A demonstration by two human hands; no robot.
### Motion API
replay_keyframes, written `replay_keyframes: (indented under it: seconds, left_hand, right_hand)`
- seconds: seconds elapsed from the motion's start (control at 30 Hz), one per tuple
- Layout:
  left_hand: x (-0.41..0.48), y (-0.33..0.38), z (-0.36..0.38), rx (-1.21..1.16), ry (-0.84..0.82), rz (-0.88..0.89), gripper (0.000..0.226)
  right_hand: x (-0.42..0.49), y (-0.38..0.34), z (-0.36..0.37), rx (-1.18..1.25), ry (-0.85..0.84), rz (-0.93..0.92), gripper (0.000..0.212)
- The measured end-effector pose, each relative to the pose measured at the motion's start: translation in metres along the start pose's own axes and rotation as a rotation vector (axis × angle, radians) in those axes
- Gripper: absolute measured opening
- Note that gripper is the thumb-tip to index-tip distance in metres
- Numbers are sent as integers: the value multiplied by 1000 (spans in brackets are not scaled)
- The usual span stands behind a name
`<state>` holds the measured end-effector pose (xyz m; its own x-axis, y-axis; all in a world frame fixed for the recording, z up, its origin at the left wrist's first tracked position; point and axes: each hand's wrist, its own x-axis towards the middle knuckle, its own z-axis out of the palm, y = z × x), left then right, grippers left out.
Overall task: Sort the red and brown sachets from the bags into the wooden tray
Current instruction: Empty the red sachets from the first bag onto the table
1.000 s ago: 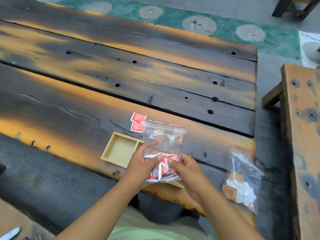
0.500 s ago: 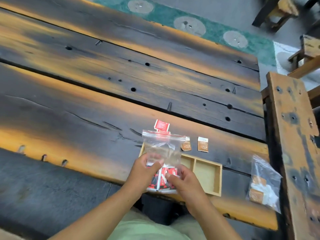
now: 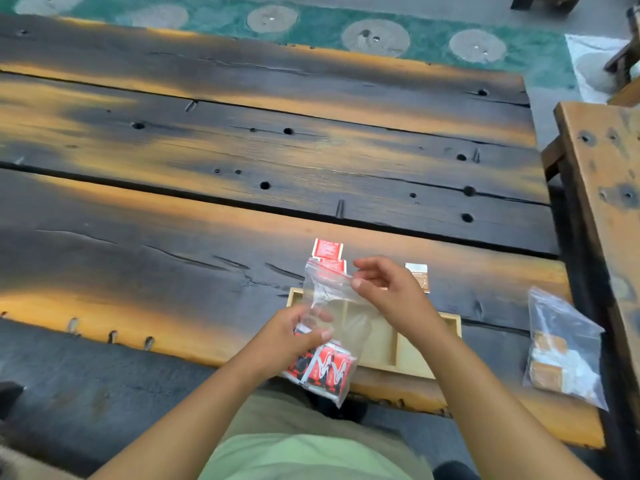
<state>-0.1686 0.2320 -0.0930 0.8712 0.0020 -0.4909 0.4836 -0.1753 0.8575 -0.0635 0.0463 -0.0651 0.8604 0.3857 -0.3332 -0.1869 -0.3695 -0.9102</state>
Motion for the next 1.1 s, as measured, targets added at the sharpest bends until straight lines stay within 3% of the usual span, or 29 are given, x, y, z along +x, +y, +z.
replay_keyframes:
  seconds: [0.1,0.2,0.3,0.43,0.73,0.8,0.9,0.97,1.1]
  left_hand:
    - [3,7,5,41,-97,0,20]
    - [12,9,1,98,-200,-22,22]
    - [20,8,-6,132,-295,-41,12]
    - [23,5,-14,28,-344,-11,27]
    - [20,0,-26,267,96,119,33]
    - [9,10,-20,286,133,177,25]
    - [-3,30,-8,120,49,148,9]
    - [-6,37,0,-29,-66,72,11]
    - [-7,40,6,-82,-99,-8,6]
  right_hand:
    - [-2,-4,-10,-364,-127,-111,9]
    - [-12,-8,-14,-585,-189,-133,23]
    - [-22,-12,-12,-511,-160,-55,22]
    - [-39,-20,2,-366,-155,54,18]
    - [-45,-34,31,-303,13,101,25]
    - [-47,-31,33,-240,11,149,23]
    - [-50,-28,37,-125,-35,239,24]
    - [-52,-27,38,-101,-29,285,24]
    - [-55,-27,36,-127,14,356,20]
